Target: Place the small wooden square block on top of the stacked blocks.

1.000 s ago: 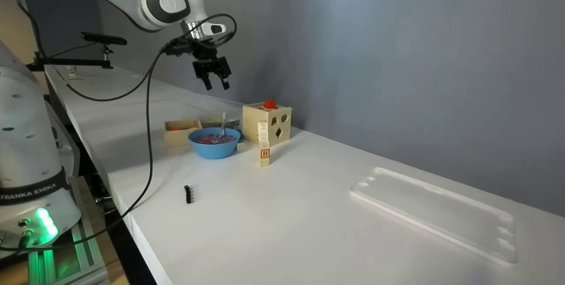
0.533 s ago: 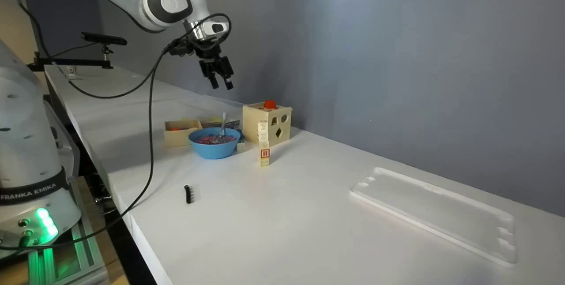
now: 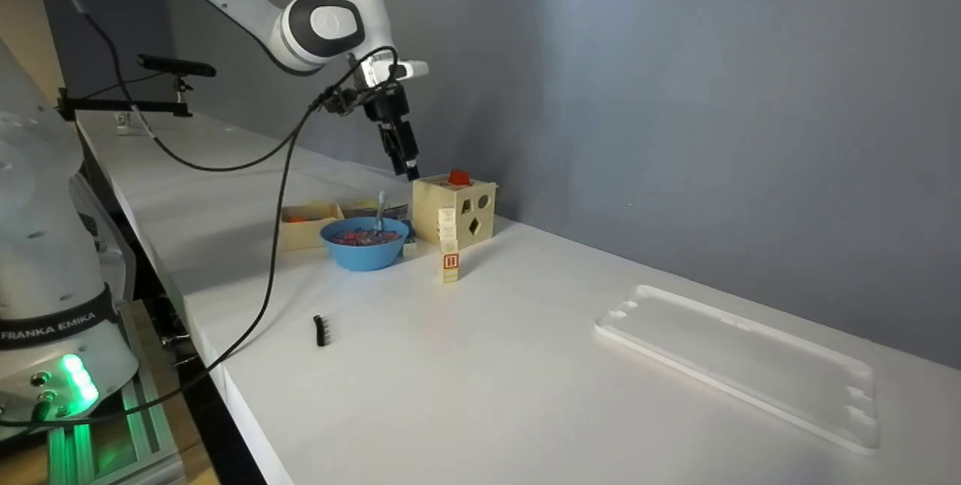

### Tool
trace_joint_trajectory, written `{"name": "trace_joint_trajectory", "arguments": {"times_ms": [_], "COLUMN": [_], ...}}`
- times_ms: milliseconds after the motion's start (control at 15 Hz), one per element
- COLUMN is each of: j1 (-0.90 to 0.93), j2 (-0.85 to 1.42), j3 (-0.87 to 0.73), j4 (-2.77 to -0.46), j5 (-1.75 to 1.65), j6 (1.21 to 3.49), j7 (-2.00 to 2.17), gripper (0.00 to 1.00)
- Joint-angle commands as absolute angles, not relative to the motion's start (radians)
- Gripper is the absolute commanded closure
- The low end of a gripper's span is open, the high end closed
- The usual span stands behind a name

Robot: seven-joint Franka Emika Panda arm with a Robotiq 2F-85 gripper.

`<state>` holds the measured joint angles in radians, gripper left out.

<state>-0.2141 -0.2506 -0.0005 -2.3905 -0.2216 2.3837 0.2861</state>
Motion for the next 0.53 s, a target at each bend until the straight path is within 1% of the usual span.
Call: {"name": "trace_joint_trajectory", "arguments": {"times_ms": [0, 267, 333, 467], "j1": [-0.192, -0.148, -0.147, -0.137], "j2": [-0.109, -0.016, -0.062, -0.027], "j3": [-0.011, -0.032, -0.036, -0.040], "j4": [-2.261, -2.175, -2.238, -2.206], "j5": [-0.222, -0.170, -0.203, -0.200], "j6": [2.316, 2.288, 2.331, 2.319], "j7": [0.314, 0.231, 0.273, 0.265], "gripper": [0.00, 0.00, 0.00, 0.00]}}
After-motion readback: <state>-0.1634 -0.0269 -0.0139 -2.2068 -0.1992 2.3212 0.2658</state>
